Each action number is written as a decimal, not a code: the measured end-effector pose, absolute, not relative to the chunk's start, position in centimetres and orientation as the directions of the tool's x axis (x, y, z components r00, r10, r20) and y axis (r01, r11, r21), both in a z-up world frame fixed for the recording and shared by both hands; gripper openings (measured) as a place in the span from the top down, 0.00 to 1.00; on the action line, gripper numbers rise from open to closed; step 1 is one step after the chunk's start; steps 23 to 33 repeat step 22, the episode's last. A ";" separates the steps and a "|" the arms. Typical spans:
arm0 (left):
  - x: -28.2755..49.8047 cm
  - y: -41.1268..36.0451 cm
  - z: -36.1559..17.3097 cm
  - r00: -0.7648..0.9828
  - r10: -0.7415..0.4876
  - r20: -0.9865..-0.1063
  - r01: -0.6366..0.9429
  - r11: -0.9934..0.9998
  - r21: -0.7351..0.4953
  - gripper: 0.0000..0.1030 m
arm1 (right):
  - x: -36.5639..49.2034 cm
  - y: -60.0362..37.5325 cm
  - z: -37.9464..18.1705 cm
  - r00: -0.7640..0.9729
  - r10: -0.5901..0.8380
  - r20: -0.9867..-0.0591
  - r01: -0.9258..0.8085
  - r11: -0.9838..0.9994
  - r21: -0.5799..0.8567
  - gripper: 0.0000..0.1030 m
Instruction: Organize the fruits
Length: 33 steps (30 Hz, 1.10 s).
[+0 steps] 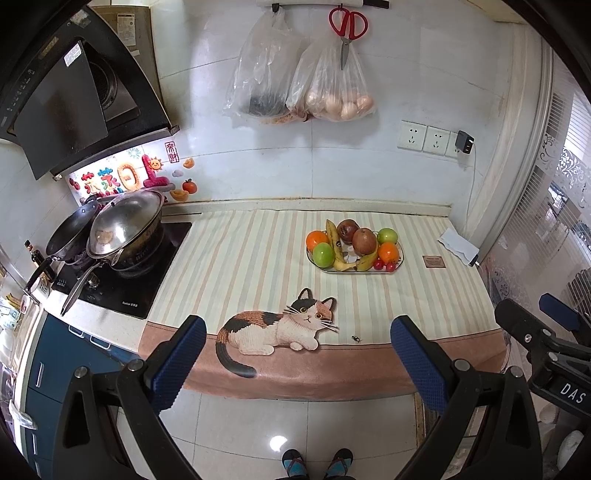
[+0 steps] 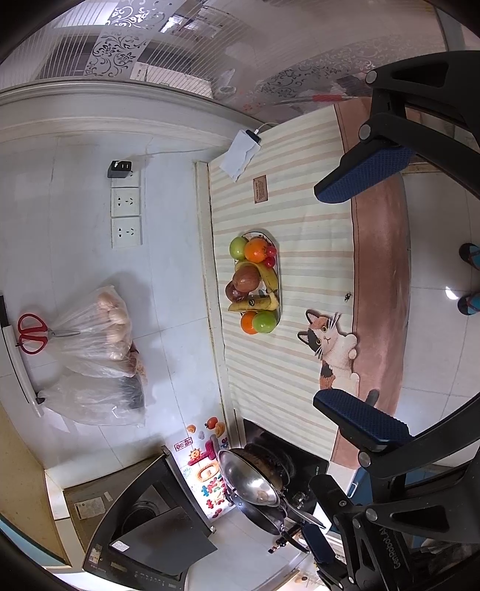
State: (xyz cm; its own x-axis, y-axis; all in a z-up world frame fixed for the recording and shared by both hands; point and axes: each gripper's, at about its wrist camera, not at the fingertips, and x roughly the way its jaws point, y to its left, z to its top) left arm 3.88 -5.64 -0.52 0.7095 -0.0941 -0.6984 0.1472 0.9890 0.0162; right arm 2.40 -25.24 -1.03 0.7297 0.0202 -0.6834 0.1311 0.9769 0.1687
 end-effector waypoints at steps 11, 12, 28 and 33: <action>3.5 -5.5 -0.3 0.714 -0.096 -0.694 0.149 0.989 0.016 0.01 | 2.3 -25.3 -0.9 0.731 0.015 -0.682 0.138 0.976 0.169 0.00; 3.5 -5.6 -0.3 0.713 -0.095 -0.694 0.149 0.989 0.017 0.01 | 2.3 -25.3 -0.9 0.731 0.016 -0.682 0.138 0.976 0.170 0.00; 3.3 -5.7 0.1 0.715 -0.106 -0.691 0.163 0.986 0.018 0.01 | 1.8 -25.2 -0.9 0.732 0.002 -0.681 0.159 0.972 0.173 0.00; 3.3 -5.7 0.1 0.715 -0.106 -0.691 0.163 0.986 0.018 0.01 | 1.8 -25.2 -0.9 0.732 0.002 -0.681 0.159 0.972 0.173 0.00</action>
